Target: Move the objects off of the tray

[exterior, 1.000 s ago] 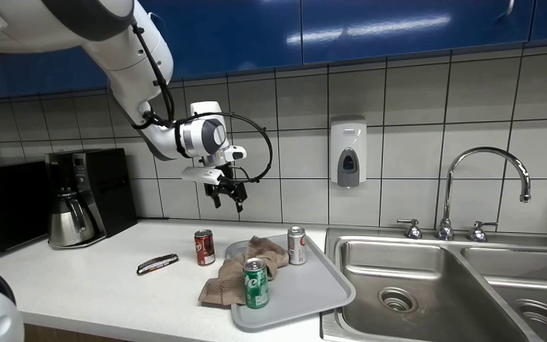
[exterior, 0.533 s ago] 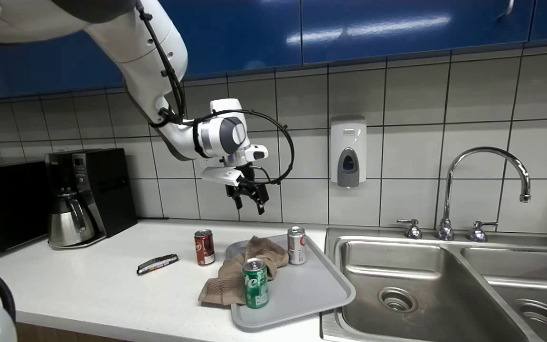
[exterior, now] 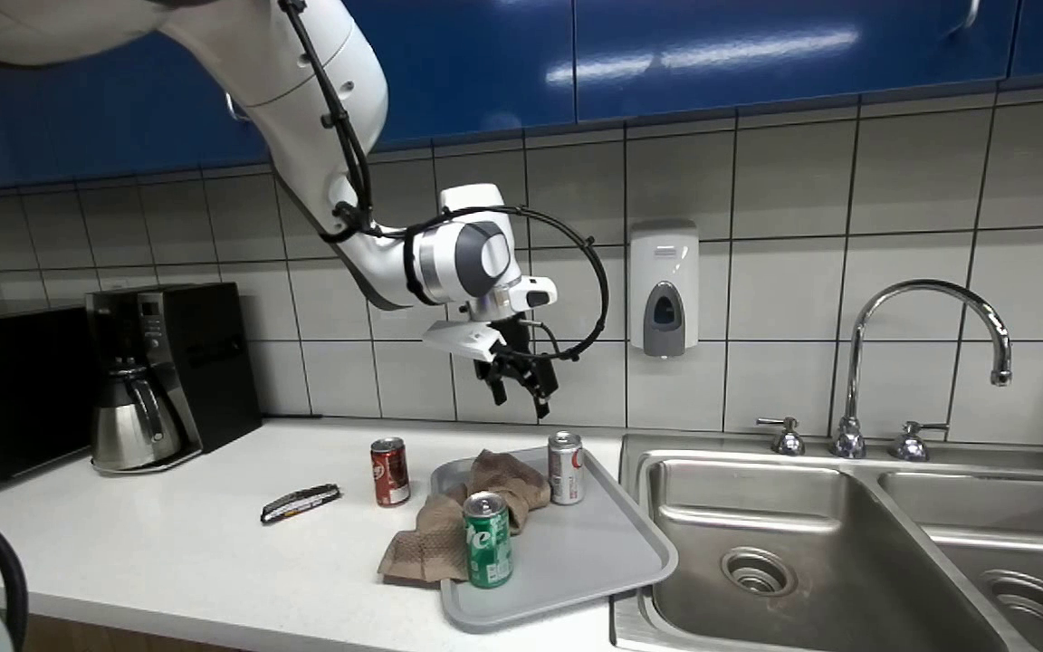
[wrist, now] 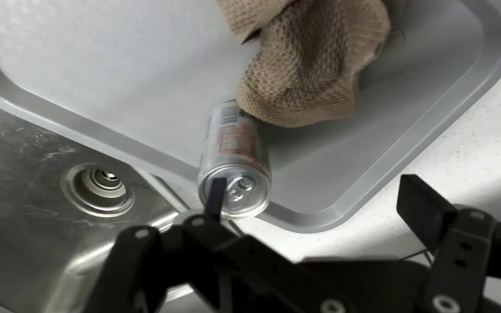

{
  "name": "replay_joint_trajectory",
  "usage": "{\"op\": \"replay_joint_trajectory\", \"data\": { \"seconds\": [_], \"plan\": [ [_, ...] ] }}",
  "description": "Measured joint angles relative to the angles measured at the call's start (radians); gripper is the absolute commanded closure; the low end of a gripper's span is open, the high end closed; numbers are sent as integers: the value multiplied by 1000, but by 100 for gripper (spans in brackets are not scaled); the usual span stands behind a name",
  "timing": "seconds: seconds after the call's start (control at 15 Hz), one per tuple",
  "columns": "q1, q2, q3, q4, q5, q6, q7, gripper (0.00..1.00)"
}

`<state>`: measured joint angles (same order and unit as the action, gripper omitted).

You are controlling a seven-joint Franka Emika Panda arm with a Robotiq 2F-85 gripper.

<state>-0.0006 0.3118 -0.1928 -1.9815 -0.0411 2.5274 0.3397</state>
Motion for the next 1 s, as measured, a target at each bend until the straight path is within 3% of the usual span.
{"op": "replay_joint_trajectory", "data": {
  "seconds": [0.47,1.0],
  "plan": [
    [-41,-3,-40,-24,0,13,7,0],
    [-58,14,-42,-27,9,14,8,0]
  ]
}}
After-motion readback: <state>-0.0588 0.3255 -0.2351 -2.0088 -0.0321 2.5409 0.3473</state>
